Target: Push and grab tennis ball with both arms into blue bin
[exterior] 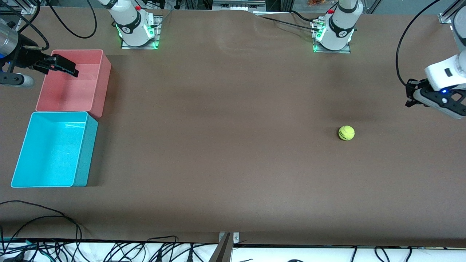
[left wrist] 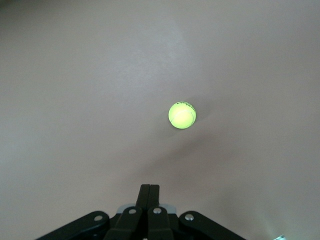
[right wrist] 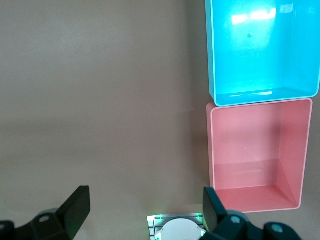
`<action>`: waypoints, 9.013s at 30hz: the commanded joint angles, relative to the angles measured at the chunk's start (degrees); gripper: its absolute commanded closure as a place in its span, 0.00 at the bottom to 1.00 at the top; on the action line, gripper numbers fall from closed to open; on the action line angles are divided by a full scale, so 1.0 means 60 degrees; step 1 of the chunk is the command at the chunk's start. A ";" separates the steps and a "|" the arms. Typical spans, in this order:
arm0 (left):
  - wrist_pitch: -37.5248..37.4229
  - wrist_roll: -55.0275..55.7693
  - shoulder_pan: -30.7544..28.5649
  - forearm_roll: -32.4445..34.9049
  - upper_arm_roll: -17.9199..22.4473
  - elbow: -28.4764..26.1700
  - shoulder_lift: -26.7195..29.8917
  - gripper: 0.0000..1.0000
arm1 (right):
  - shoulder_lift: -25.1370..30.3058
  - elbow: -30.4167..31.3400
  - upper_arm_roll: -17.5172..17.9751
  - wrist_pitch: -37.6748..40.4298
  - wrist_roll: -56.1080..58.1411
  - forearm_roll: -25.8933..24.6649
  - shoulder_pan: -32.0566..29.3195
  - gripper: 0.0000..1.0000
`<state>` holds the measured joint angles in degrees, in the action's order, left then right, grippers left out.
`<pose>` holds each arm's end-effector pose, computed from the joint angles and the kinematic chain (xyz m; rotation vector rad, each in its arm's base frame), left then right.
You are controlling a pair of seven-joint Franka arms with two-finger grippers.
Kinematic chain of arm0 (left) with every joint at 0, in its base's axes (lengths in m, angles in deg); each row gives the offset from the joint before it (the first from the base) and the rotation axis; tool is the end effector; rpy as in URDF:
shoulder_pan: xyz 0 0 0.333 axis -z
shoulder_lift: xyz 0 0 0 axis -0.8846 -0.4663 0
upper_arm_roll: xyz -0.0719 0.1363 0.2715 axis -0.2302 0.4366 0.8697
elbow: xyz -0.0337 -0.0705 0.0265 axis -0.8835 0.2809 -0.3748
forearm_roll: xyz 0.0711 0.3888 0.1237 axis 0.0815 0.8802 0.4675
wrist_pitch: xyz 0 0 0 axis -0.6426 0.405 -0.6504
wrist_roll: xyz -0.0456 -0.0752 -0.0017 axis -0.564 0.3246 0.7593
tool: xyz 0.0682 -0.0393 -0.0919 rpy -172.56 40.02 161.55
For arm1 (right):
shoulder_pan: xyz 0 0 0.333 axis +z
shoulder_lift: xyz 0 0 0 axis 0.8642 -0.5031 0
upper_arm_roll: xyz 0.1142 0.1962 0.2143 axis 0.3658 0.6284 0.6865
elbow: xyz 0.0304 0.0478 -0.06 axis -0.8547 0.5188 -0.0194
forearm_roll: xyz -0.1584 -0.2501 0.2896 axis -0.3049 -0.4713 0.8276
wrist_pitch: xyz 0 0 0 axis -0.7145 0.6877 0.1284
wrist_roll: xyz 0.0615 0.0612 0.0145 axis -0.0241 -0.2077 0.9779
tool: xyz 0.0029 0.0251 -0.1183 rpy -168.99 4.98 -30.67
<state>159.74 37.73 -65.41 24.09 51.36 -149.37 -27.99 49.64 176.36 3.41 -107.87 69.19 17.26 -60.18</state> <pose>0.5660 0.0540 0.4739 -2.9656 0.9966 0.0705 0.5439 0.0192 0.5803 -3.1060 0.1598 0.2370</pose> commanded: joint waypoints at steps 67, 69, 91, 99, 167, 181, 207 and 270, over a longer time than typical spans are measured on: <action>0.5848 -0.8816 0.0006 -0.0521 0.0072 -0.2042 -0.4146 1.00 | -0.0119 -0.0141 0.0171 -0.0003 -0.0064 -0.0255 0.0006 0.00; 0.5848 -0.8816 0.0006 -0.0521 0.0087 -0.2042 -0.4175 1.00 | -0.0119 -0.0141 0.0171 -0.0003 -0.0064 -0.0255 0.0006 0.00; 0.5936 -0.8772 0.0035 -0.0535 0.0072 -0.2028 -0.4395 1.00 | -0.0163 -0.0141 0.0141 -0.0076 -0.0064 -0.0284 -0.0008 0.00; 0.6215 -0.8627 0.0079 -0.0638 0.0072 -0.2028 -0.4600 1.00 | -0.0148 -0.0141 0.0141 -0.0062 -0.0064 -0.0284 -0.0023 0.00; 0.0988 -0.0927 0.1060 0.0329 -0.0690 -0.1735 0.2209 0.78 | -0.2505 0.1001 0.0185 -0.2917 -0.0064 -0.0138 0.1734 0.00; -0.2954 0.3560 0.1149 0.0226 -0.0558 0.0725 0.2563 0.45 | -0.3941 0.1294 0.0185 -0.5684 -0.0064 -0.0137 0.2247 0.00; -0.4391 0.6623 0.1383 -0.0447 0.0233 0.2118 0.2373 0.00 | -0.5934 0.1470 0.0171 -0.8704 -0.0152 -0.0138 0.2848 0.00; -0.4376 0.6623 0.1076 -0.0418 0.0248 0.3217 0.1245 0.00 | -0.6389 0.1280 0.0112 -0.8823 0.0083 -0.0269 0.2907 0.59</action>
<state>134.89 76.95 -58.78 21.72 53.03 -132.21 -19.54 10.05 184.72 4.55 -164.42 68.81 16.24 -42.99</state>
